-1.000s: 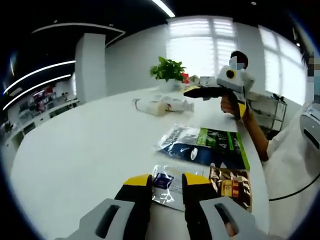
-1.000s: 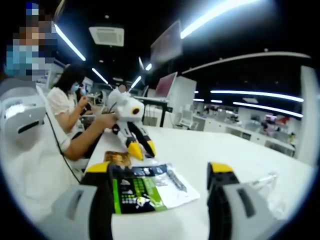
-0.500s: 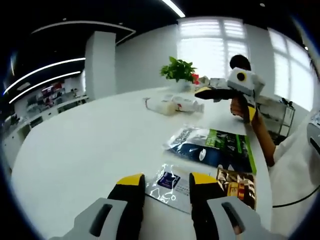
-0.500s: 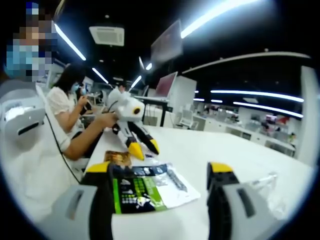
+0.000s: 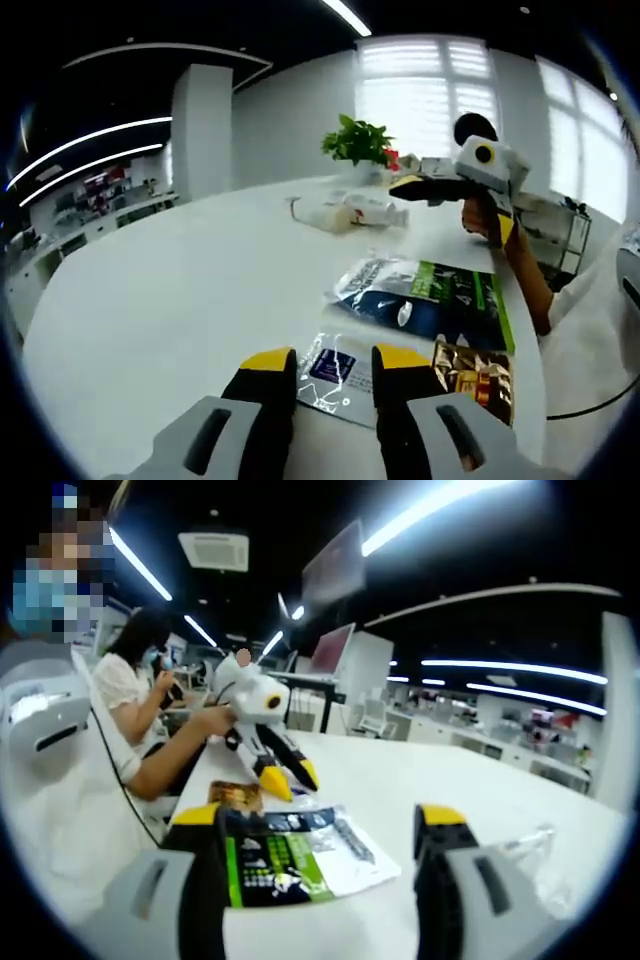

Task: Arrange the skincare products in the storage area until every visible bottle or jar stands upright without overlapping.

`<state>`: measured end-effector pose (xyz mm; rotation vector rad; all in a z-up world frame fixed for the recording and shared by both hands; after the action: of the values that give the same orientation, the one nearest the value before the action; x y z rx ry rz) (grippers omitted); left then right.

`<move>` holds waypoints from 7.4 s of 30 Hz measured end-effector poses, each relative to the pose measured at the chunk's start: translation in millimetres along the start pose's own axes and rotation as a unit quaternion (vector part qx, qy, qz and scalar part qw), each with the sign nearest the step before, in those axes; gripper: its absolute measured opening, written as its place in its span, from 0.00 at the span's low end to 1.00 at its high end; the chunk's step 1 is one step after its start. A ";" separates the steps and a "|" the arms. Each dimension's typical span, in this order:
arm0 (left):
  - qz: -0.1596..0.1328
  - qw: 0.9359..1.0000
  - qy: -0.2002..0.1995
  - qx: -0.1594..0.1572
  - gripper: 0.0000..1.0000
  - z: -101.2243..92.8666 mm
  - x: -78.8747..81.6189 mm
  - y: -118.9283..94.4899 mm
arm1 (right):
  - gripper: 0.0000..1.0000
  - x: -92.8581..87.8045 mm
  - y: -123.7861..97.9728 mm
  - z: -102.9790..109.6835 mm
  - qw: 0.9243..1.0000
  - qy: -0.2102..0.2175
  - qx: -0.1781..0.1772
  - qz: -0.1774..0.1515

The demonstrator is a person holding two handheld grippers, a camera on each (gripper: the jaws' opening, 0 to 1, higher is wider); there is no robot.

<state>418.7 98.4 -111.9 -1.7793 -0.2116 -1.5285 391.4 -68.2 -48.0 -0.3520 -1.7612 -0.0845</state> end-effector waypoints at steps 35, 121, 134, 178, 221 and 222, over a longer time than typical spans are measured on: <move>-0.038 0.996 0.029 -0.069 0.26 -13.8 -2.6 4.0 | 0.77 -2.5 1.3 1.7 1.000 0.002 0.002 0.005; -0.124 0.992 -0.021 -0.032 0.38 12.0 38.8 -10.5 | 0.79 -4.4 0.4 -0.7 1.000 0.010 -0.003 0.007; -0.192 0.980 -0.042 -0.009 0.37 22.5 64.0 -28.5 | 0.80 -1.1 -6.6 -11.6 0.999 0.009 -0.034 0.000; -0.444 0.896 -0.022 -0.002 0.99 -16.2 146.4 -120.5 | 0.85 62.5 -147.5 -78.4 0.924 -0.059 -0.357 -0.125; -0.403 0.912 0.067 0.027 0.82 -64.5 148.0 -78.1 | 0.75 33.7 -143.2 -93.9 0.939 0.014 -0.307 -0.155; -0.407 0.912 0.057 0.014 0.82 -68.2 149.5 -78.2 | 0.75 33.0 -143.4 -94.5 0.939 0.015 -0.307 -0.154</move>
<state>361.0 57.9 55.8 -1.6434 -1.0107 -2.1654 434.4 -221.5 24.2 -0.5142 -1.7156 -0.8744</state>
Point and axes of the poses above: the point that each gripper's makers call its tool centre point, and the gripper's own axes: y roughly forward along the fingers, z roughly to its left, x roughly out of its top, the point moved 2 cm from there along -y, roughly backward along the fingers, and after that the axes turned 7 degrees about x, right-handed, at the moved point
